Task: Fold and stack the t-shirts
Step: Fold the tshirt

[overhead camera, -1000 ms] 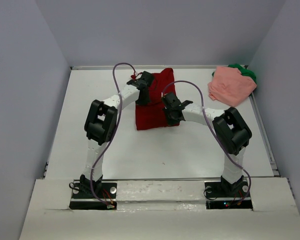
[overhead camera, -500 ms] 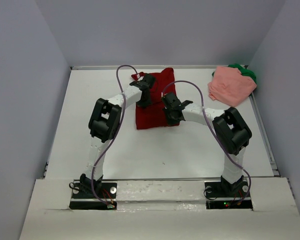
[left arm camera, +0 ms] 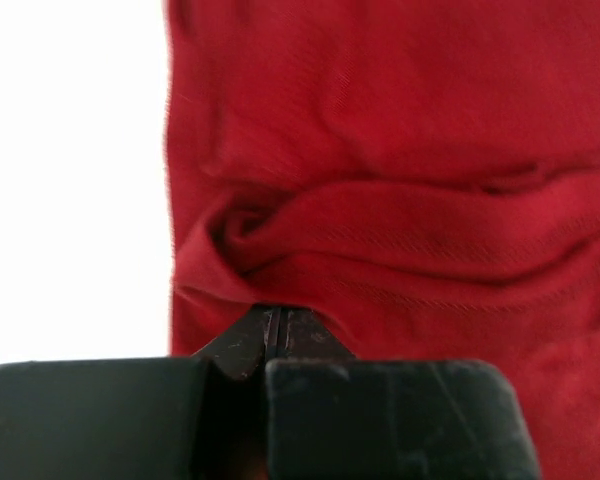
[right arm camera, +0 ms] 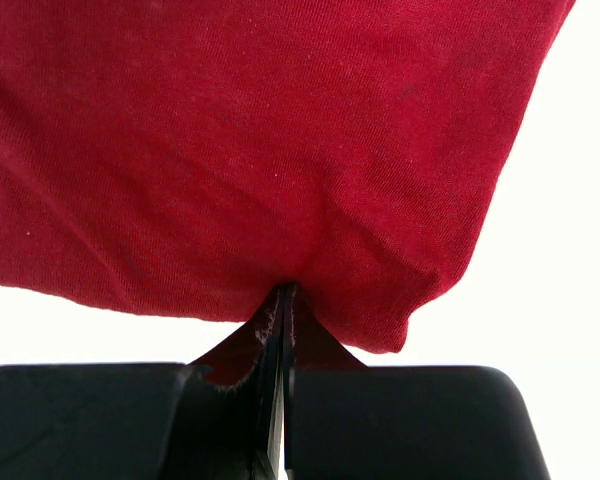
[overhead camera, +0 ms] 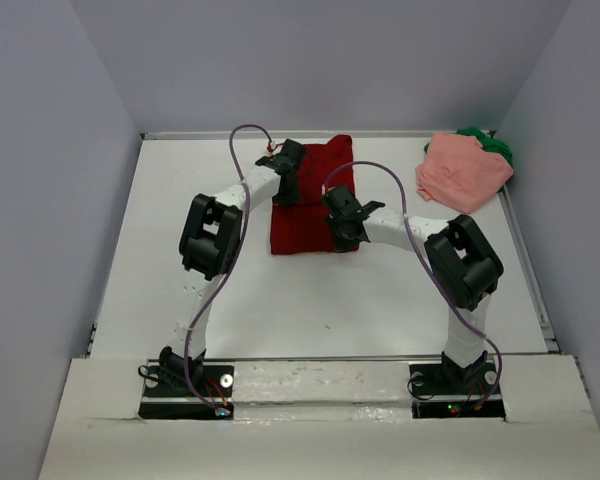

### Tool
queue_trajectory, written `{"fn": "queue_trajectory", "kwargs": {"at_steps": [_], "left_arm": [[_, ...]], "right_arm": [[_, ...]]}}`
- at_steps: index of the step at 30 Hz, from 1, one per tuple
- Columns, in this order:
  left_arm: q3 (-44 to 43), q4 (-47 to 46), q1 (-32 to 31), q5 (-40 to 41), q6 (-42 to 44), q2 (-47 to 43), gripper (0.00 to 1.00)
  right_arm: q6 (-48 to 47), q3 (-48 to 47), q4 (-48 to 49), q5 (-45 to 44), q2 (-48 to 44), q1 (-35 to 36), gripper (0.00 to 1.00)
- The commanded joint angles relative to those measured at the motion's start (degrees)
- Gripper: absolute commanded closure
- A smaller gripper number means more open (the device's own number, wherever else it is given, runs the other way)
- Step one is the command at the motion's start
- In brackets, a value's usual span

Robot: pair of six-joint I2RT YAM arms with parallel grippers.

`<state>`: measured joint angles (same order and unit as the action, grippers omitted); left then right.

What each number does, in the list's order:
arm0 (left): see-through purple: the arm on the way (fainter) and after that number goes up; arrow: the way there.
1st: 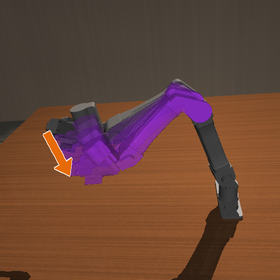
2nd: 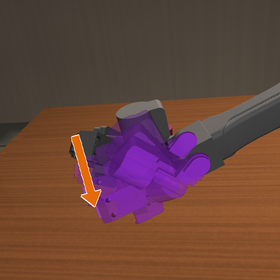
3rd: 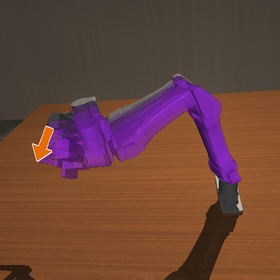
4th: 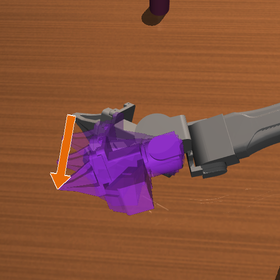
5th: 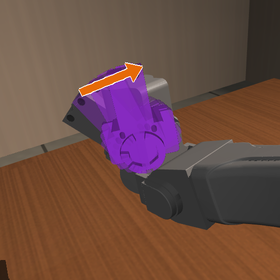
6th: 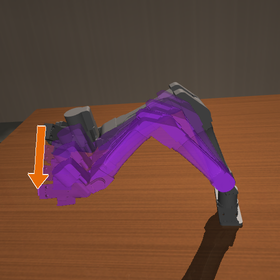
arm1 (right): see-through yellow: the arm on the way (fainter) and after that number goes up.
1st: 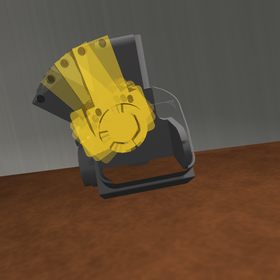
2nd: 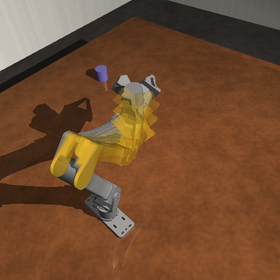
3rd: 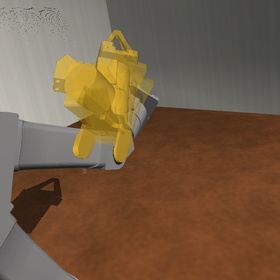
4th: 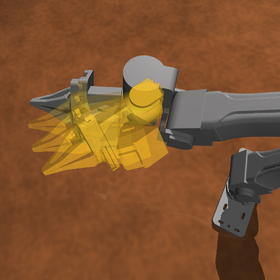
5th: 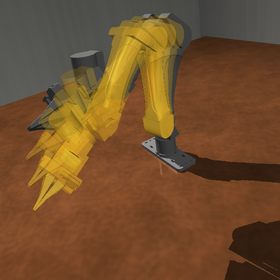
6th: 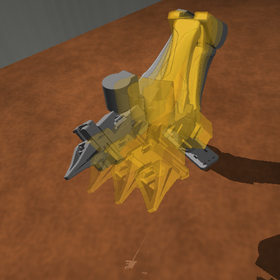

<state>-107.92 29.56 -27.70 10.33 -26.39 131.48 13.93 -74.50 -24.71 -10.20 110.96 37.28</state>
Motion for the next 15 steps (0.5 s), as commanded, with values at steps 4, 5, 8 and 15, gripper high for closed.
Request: {"fn": "queue_trajectory", "kwargs": {"at_steps": [4,5,8,15], "left_arm": [[-4.6,0.1,4.0,3.1,1.6,-0.2,1.00],[-5.3,-0.4,4.3,2.5,2.1,0.0,1.00],[-5.3,-4.0,5.7,1.1,3.5,0.3,1.00],[-8.0,-12.3,6.5,-7.1,7.6,1.7,1.00]], "right_arm": [[0.9,0.1,-2.7,0.4,3.7,1.3,1.00],[0.7,0.0,-3.1,0.3,4.0,1.3,1.00],[0.7,-0.7,-3.7,0.4,4.4,1.3,1.00],[0.9,-1.4,-4.6,0.2,5.0,1.3,1.00]]}}
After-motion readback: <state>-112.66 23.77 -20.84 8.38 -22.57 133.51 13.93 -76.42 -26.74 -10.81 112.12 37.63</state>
